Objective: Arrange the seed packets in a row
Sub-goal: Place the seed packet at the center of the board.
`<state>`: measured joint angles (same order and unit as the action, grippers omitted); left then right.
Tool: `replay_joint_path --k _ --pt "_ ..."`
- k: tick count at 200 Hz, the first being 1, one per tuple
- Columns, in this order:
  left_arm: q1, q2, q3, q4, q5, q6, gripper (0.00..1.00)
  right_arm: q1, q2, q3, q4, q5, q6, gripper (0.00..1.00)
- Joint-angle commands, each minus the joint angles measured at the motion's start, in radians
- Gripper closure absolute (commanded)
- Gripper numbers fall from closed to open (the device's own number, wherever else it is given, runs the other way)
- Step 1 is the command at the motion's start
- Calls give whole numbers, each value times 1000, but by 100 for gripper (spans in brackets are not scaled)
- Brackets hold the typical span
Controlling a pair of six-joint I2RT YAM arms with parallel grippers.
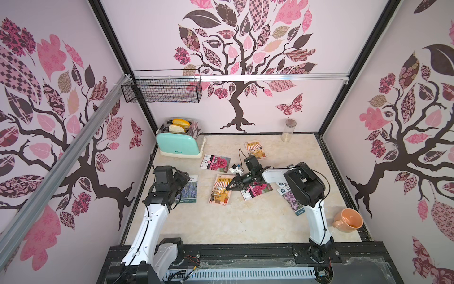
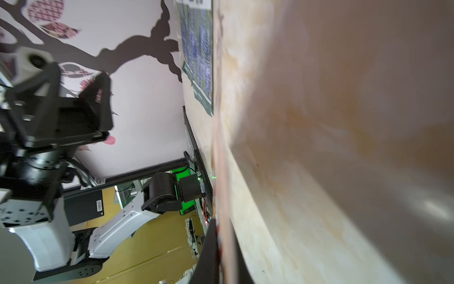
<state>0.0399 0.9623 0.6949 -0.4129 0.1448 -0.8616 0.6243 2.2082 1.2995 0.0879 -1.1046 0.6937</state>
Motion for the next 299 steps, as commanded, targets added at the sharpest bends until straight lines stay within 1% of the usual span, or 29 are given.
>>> replay_joint_path --k 1,22,61,77,80,96,108,138,164,197,234,278,290,299 --pt "5 -2 23 -21 33 46 47 27 71 65 -108 6 -70 100" --pt "6 7 34 -18 53 61 47 32 120 132 -140 32 -65 100" --pt "6 17 53 -14 73 79 47 43 220 313 -275 56 -103 100" --pt "8 20 55 -8 82 80 47 48 251 407 -375 60 -159 100" --pt "8 21 55 -6 83 81 47 49 287 425 -394 58 -168 100" --pt "8 28 58 1 95 86 47 54 338 525 -517 61 -236 100" --pt "8 38 64 1 107 98 47 54 364 582 -608 97 -286 100" --pt "8 58 74 -3 129 111 47 54 405 679 -757 177 -375 100" --pt "8 64 68 8 144 111 47 54 459 808 -878 231 -425 100" --pt "8 64 57 17 150 114 47 55 501 900 -935 231 -437 100" --pt "8 90 55 27 172 126 48 57 505 918 -922 234 -425 100" --pt "8 118 54 39 196 139 48 74 547 996 -941 231 -411 100" --pt "8 121 53 40 197 142 48 80 549 997 -926 232 -397 94" --pt "8 124 54 39 200 147 48 83 548 997 -916 230 -387 93"
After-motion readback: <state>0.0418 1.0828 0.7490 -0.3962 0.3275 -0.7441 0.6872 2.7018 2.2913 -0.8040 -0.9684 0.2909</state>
